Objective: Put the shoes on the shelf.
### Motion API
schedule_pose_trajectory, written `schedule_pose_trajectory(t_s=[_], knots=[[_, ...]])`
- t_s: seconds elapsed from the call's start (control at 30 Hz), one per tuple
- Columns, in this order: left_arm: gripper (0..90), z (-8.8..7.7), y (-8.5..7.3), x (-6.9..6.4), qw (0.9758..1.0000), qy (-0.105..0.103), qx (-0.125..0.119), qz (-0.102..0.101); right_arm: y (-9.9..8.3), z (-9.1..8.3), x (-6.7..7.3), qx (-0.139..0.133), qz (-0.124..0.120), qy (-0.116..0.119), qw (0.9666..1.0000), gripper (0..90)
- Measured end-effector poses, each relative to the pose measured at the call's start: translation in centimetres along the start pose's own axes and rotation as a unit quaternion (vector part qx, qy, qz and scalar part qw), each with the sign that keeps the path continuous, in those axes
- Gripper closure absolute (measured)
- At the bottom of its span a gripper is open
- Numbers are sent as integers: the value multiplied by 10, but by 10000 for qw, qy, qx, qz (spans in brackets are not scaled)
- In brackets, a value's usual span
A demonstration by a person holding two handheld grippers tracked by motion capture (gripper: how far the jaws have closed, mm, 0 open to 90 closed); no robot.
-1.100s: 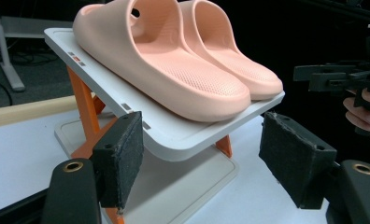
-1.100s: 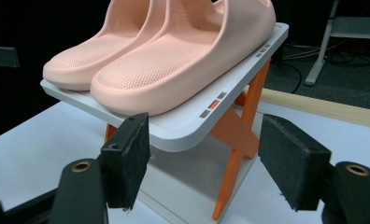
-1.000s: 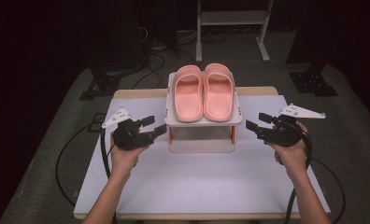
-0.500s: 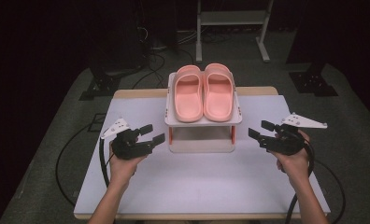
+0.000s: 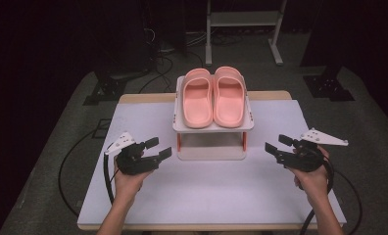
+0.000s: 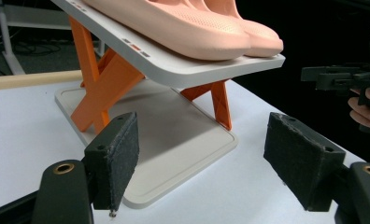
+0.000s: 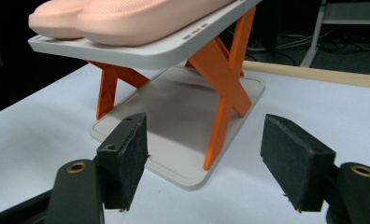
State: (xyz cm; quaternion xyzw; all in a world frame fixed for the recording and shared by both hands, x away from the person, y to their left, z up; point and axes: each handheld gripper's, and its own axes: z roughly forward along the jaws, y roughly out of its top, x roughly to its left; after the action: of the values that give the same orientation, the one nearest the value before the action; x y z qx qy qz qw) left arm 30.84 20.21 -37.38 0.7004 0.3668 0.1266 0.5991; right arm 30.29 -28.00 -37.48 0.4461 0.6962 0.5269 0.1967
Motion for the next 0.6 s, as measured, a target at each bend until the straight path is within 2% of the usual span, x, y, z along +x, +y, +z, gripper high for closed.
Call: schedule_pose_trajectory(t_s=[0.6], knots=[[214,-7,-21,6,9999,108,70,8,-25,-10,-5,30,115,-61,9999,307]])
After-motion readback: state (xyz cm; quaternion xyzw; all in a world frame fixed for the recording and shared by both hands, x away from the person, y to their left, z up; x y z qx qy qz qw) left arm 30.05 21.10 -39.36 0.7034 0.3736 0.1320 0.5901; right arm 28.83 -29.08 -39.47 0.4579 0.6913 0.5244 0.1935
